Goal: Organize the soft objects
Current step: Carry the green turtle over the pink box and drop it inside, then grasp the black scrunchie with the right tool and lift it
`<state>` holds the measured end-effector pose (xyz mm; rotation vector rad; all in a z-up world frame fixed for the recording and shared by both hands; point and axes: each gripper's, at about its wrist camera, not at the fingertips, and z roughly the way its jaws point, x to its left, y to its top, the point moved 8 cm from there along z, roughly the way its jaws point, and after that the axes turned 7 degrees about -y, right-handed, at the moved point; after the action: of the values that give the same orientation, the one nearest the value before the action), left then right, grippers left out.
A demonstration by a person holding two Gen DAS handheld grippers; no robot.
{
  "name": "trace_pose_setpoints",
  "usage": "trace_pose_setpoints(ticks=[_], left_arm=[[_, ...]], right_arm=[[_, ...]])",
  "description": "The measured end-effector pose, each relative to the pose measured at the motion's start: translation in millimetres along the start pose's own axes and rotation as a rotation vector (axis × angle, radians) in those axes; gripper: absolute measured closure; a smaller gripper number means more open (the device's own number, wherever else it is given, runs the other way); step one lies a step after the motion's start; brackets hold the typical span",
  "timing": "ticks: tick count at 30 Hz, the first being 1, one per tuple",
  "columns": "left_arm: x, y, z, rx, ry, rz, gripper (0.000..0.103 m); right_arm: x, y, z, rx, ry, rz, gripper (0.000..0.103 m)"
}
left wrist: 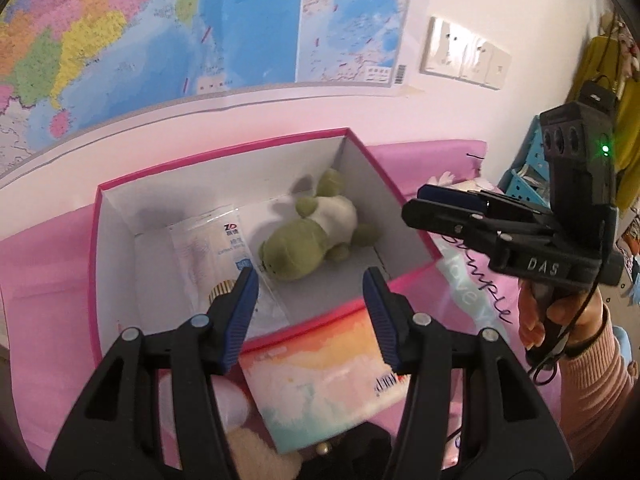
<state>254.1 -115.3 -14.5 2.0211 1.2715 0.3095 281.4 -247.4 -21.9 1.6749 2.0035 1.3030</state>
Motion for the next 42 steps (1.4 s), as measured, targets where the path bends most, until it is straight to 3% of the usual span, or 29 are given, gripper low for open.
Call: trace_pose_setpoints(ticks=[10, 15, 17, 30, 42], left_arm=[[-16.4, -26.9, -59.1, -0.109, -0.1, 0.029, 0.042], [-17.2, -53.7, -80.3, -0.129, -0.1, 0.018, 0.041], [-16.0, -63.0, -82.1, -0.125, -0.107, 0.008, 0.036], [-9.2, -141.5, -67.2, -0.016, -0.128, -0.092, 0.036], [-7.4, -171.4, -48.7, 0.053, -0.155, -0.142, 0.036]], right_arm=[[19.6, -27.9, -52.3, 0.022, 0.077, -0.012, 0.051], [48.6, -49.8, -75.3, 0.045, 0.134, -0.066, 0.049], [60.5, -61.1, -79.8, 0.066, 0.151, -0.088, 0.049], [90.6, -131.3, -55.3, 0.229, 0.178, -0.078, 0.049], [99.3, -166.7, -18.3, 0.336, 0.143, -0.061, 0.048]])
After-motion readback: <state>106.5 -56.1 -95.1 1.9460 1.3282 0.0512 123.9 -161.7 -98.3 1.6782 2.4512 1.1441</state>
